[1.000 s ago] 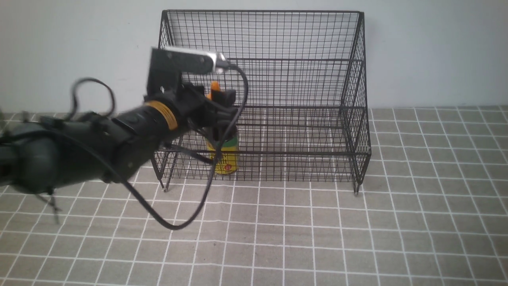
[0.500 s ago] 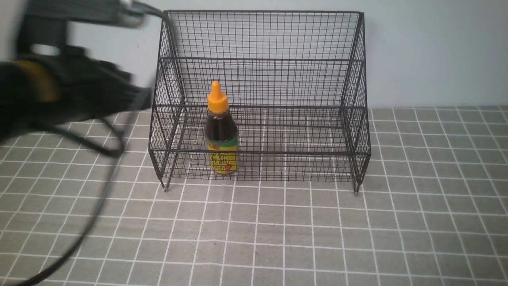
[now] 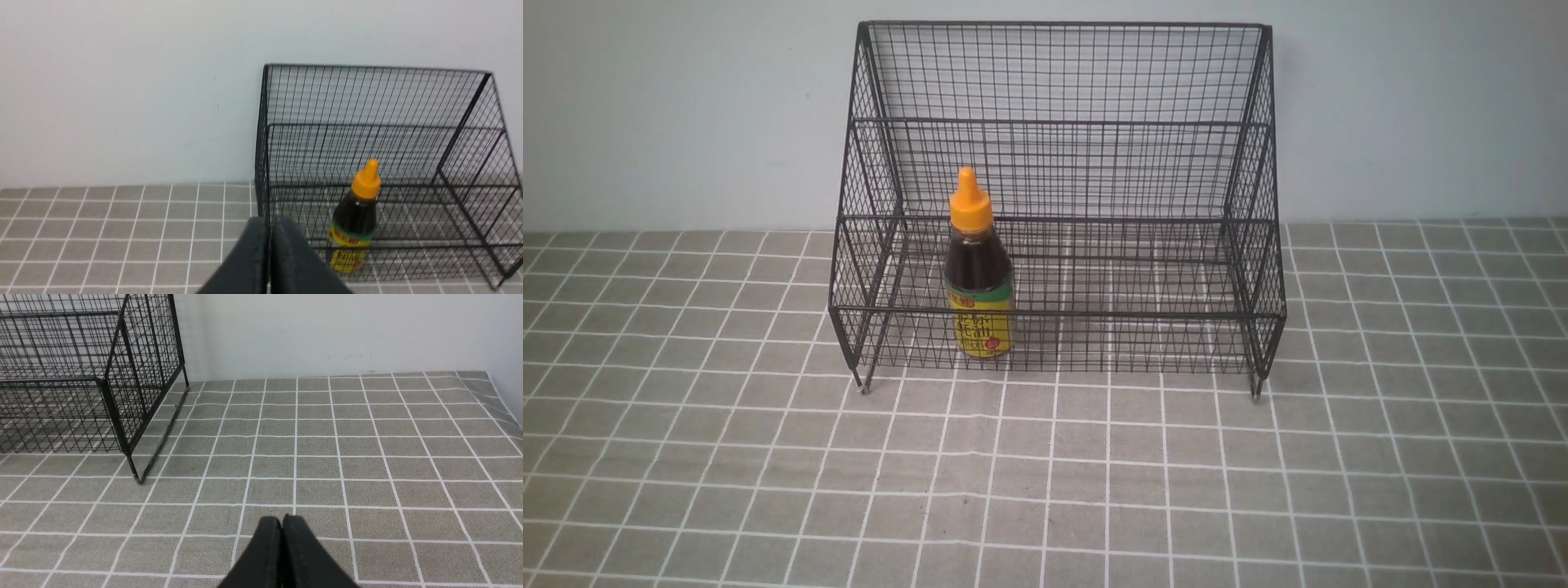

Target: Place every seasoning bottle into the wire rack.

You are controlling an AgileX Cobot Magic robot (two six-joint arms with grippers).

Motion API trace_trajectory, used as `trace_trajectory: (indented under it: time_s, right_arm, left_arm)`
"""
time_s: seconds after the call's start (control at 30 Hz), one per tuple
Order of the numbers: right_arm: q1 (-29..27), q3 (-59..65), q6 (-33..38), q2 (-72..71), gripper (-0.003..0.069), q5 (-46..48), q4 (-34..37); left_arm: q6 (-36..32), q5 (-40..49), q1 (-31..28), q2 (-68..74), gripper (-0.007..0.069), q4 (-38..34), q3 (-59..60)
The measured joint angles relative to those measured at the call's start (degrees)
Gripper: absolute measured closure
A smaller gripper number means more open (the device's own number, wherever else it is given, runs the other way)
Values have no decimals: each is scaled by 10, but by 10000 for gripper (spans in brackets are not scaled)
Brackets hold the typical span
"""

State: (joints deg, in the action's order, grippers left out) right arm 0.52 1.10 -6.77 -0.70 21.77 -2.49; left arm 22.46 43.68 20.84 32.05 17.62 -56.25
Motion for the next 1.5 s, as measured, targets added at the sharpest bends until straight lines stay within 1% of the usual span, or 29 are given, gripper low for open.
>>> trace_trajectory:
  time_s: [0.23,0.33,0.43,0.53,0.6,0.67,0.7,0.77,0.83,0.97,1.03,1.17,1.5]
  right_arm:
    - [0,0,0,0,673,0,0]
    - [0,0,0,0,673,0,0]
    - [0,0,0,0,673,0,0]
    - [0,0,0,0,673,0,0]
    - [0,0,1,0,673,0,0]
    - [0,0,1,0,673,-1,0]
    - [0,0,1,0,673,-1,0]
    - [0,0,1,0,673,-1,0]
    - [0,0,1,0,673,-1,0]
    - [0,0,2,0,673,-1,0]
    - [0,0,2,0,673,-1,0]
    - [0,0,2,0,673,-1,0]
    - [0,0,2,0,673,-1,0]
  left_arm:
    - [-6,27,0,-105,631,1,7]
    - [-8,21,0,-142,631,8,47]
    - [-10,-8,-3,-193,631,12,134]
    - [-19,-44,-24,-253,631,7,228]
    - [-47,-80,-56,-305,631,-21,331]
    - [-77,-101,-86,-324,631,-62,409]
    - [-82,-106,-92,-326,631,-71,423]
    - [-133,-142,-126,-327,631,-114,501]
    - [-167,-162,-140,-327,631,-122,541]
    - [-193,-174,-143,-327,631,-125,569]
    - [-204,-196,-143,-327,631,-126,573]
    - [-207,-217,-143,-327,631,-127,577]
    - [-208,-218,-143,-327,631,-126,577]
